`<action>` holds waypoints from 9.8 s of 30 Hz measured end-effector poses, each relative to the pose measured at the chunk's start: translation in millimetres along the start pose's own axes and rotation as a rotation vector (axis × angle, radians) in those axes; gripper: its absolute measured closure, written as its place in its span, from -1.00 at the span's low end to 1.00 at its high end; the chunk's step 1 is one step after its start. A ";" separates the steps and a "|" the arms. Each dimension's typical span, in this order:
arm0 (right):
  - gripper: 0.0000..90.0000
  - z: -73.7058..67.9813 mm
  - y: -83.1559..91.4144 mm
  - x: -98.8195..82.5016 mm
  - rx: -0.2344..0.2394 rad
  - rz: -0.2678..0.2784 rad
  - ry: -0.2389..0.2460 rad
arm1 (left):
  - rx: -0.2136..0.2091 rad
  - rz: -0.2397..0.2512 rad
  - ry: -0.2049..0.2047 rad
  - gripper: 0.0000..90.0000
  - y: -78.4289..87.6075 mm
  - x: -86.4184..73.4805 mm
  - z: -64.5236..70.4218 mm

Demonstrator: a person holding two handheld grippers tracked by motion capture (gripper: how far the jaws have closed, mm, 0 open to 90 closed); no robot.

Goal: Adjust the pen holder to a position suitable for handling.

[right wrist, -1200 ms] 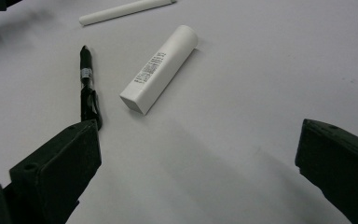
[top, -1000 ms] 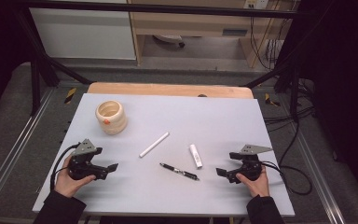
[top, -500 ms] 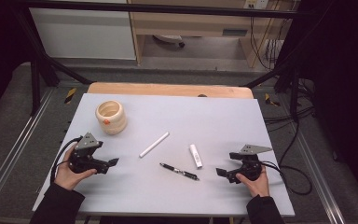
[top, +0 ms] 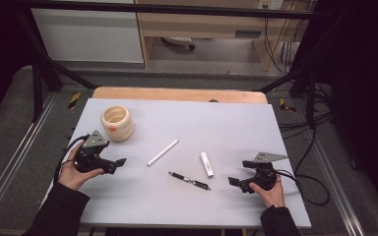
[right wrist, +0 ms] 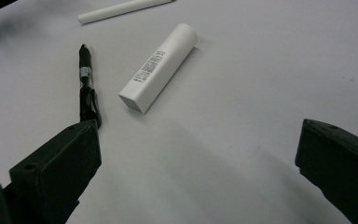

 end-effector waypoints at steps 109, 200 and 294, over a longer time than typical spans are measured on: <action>-0.98 0.7 -1.9 -1.0 -0.002 -0.021 0.011 | 0.110 -0.217 -0.167 0.61 -58.1 56.7 -66.8; -0.98 0.5 -3.2 -1.7 0.004 -0.029 0.014 | -0.053 -0.202 -0.123 0.68 -90.2 116.6 25.3; -0.98 0.5 -3.0 -1.2 -0.006 -0.028 0.002 | -0.049 -0.094 0.006 -0.91 -58.2 69.2 50.7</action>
Point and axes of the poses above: each handheld gripper's, and its own axes: y roughly backward along the jaws, x roughly out of its top, z roughly to its right, the point moved 2 cm from there along -y, roughly forward along the jaws, and after that the axes turned 12 degrees about -y, right-handed, at the moved point
